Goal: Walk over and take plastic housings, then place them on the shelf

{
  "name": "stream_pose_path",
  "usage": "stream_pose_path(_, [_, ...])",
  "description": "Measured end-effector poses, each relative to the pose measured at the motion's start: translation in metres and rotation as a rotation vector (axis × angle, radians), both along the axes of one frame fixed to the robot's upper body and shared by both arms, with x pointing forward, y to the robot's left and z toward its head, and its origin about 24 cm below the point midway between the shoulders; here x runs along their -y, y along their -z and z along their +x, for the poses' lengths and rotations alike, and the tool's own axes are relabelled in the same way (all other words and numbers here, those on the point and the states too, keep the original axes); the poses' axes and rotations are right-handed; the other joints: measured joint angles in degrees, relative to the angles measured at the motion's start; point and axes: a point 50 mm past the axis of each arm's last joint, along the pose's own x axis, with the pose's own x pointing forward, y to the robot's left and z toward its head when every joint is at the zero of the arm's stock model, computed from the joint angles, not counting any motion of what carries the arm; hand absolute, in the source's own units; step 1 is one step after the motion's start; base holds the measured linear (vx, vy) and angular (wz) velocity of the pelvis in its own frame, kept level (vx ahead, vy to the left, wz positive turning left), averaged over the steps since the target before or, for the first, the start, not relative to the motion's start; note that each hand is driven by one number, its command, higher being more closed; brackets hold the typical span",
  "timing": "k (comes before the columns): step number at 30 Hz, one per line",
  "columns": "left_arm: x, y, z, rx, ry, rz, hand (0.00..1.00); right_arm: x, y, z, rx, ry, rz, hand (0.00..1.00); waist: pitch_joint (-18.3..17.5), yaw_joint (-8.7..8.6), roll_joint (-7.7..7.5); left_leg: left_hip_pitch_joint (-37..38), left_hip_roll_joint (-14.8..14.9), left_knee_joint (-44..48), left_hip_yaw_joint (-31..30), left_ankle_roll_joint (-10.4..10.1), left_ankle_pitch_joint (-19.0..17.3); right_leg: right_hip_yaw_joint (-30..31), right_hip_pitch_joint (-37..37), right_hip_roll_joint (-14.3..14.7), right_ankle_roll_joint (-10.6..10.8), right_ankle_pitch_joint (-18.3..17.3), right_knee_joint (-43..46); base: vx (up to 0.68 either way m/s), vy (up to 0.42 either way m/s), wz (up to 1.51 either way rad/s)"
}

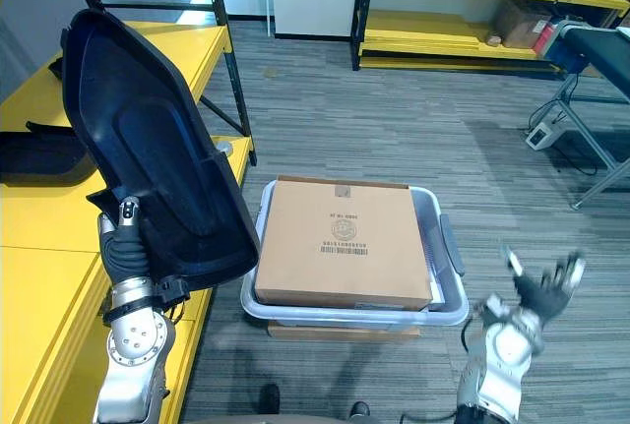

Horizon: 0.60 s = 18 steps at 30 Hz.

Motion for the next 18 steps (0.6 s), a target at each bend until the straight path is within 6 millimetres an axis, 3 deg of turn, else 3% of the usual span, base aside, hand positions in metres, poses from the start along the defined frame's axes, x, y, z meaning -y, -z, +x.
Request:
stream_pose_path(3, [0.001, 0.002, -0.006, -0.007, 0.02, -0.018, 1.0, -0.027, 0.035, -0.028, -0.134, -0.054, 0.172, 0.0, 0.0, 0.07, 0.15, -0.1, 0.0, 0.0, -0.6, 0.0, 0.0, -0.5, 0.1, 0.0, 0.0, 0.0, 0.1, 0.01, -0.016, 0.11])
stream_pose_path(7, [0.0, 0.009, -0.013, -0.046, 0.028, -0.022, 1.0, -0.059, 0.055, -0.045, -0.217, -0.131, 0.299, 0.0, 0.3, 0.29, -0.21, 0.6, -0.2, 0.0, -1.4, 0.0, 0.0, -1.0, 1.3, -0.2, 0.2, -0.4, 0.6, -0.02, 0.001, 0.14])
stream_pose_path(10, [0.001, 0.015, -0.019, -0.078, 0.024, -0.035, 1.0, -0.08, 0.06, -0.039, -0.248, -0.259, 0.321, 0.0, 1.0, 0.87, -0.52, 0.4, -0.4, 0.2, -3.4, -0.1, -0.4, -3.4, 1.8, -0.6, 0.3, -2.0, 2.8, -0.06, -0.009, 0.41])
stream_pose_path(15, [0.015, 0.007, -0.022, -0.035, 0.086, -0.079, 1.0, -0.097, 0.059, -0.025, -0.279, -0.446, 0.278, 0.0, 3.4, 3.38, -0.48, -5.8, -3.3, 5.7, -11.5, 0.1, -0.8, -17.6, 3.5, -3.4, 1.3, -6.6, 8.9, -0.05, -0.006, 1.46])
stream_pose_path(16, [0.018, 0.003, -0.022, -0.01, 0.099, -0.096, 1.0, -0.1, 0.059, -0.023, -0.281, -0.485, 0.272, 0.0, 3.8, 3.42, -0.4, -7.3, -2.9, 6.6, -9.4, 0.1, -0.8, -22.2, 4.2, -3.9, 1.6, -7.5, 9.8, 0.0, 0.018, 1.94])
stream_pose_path(18, [0.017, 0.003, -0.022, -0.002, 0.096, -0.114, 1.0, -0.105, 0.056, -0.012, -0.271, -0.552, 0.248, 0.0, 4.4, 4.71, -0.16, -9.6, -0.7, 8.1, 0.6, 1.4, -1.6, -27.5, 5.7, -4.6, 2.1, -8.0, 10.6, 0.02, 0.02, 1.79])
